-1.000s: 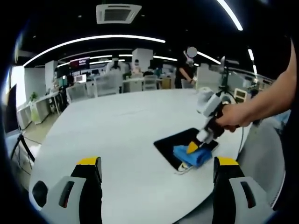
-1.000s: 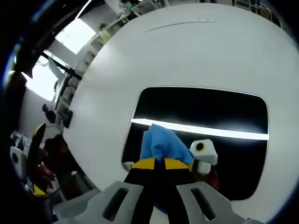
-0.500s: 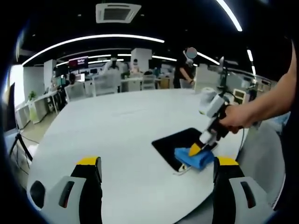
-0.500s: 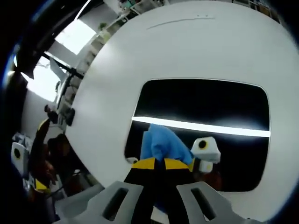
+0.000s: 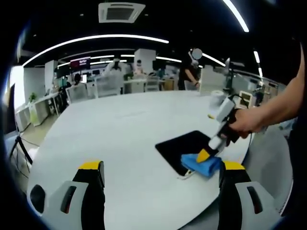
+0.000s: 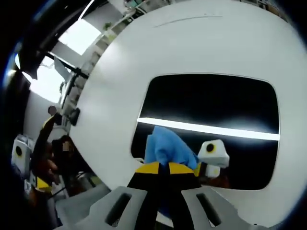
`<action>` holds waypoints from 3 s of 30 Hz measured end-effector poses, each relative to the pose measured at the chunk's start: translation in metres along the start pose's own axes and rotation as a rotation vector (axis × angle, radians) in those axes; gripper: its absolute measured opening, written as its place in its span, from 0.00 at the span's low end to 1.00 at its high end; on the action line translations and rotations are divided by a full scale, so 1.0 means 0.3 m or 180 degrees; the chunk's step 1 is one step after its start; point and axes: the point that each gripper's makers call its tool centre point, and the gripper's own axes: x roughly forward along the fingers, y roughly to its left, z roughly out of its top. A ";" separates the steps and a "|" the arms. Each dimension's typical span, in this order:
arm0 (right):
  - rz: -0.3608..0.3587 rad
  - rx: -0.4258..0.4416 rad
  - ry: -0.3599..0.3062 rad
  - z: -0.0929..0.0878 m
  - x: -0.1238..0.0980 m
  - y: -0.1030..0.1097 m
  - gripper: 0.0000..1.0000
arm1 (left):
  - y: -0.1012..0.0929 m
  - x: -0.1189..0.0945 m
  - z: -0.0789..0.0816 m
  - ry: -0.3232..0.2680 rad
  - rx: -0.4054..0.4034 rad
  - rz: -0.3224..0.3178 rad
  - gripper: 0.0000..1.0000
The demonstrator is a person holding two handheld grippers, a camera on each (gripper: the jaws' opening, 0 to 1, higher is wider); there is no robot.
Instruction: Wipe the mirror surface with the cleaning cloth until all visible marks leave the cleaned area.
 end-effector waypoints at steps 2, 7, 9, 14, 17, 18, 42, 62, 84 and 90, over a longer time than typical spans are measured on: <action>0.0002 -0.0003 0.0002 0.000 0.000 0.000 0.00 | 0.001 0.001 0.004 -0.0005 -0.0004 0.0001 1.00; 0.0022 0.0001 0.0002 0.002 0.002 -0.001 0.00 | 0.004 0.004 0.009 -0.0009 0.0003 0.0001 1.00; 0.0021 0.0026 -0.0004 0.002 0.001 0.000 0.00 | 0.005 0.005 0.009 -0.0011 0.0000 0.0002 1.00; 0.0052 0.0026 -0.0013 0.003 0.002 -0.003 0.00 | 0.001 0.005 0.001 0.0012 -0.0002 -0.0014 1.00; 0.0075 0.0062 -0.0013 0.005 0.003 -0.007 0.00 | -0.005 0.007 -0.002 0.0030 -0.0001 -0.0039 1.00; 0.0071 0.0056 -0.0015 0.005 0.001 -0.008 0.00 | -0.005 0.008 -0.003 0.0034 -0.0004 -0.0039 1.00; 0.0038 0.0136 -0.0069 -0.007 -0.070 -0.120 0.00 | -0.015 0.018 -0.005 0.0066 -0.0007 -0.0054 1.00; 0.0023 0.0117 -0.0073 -0.005 -0.075 -0.141 0.00 | -0.008 0.015 -0.001 0.0088 0.0021 -0.0048 1.00; -0.0001 0.0138 -0.0082 0.021 -0.068 -0.141 0.00 | -0.016 0.017 -0.020 0.0099 -0.0022 -0.0033 1.00; -0.0023 0.0139 -0.0108 0.046 -0.064 -0.151 0.00 | -0.016 0.018 -0.015 0.0085 -0.0032 -0.0027 1.00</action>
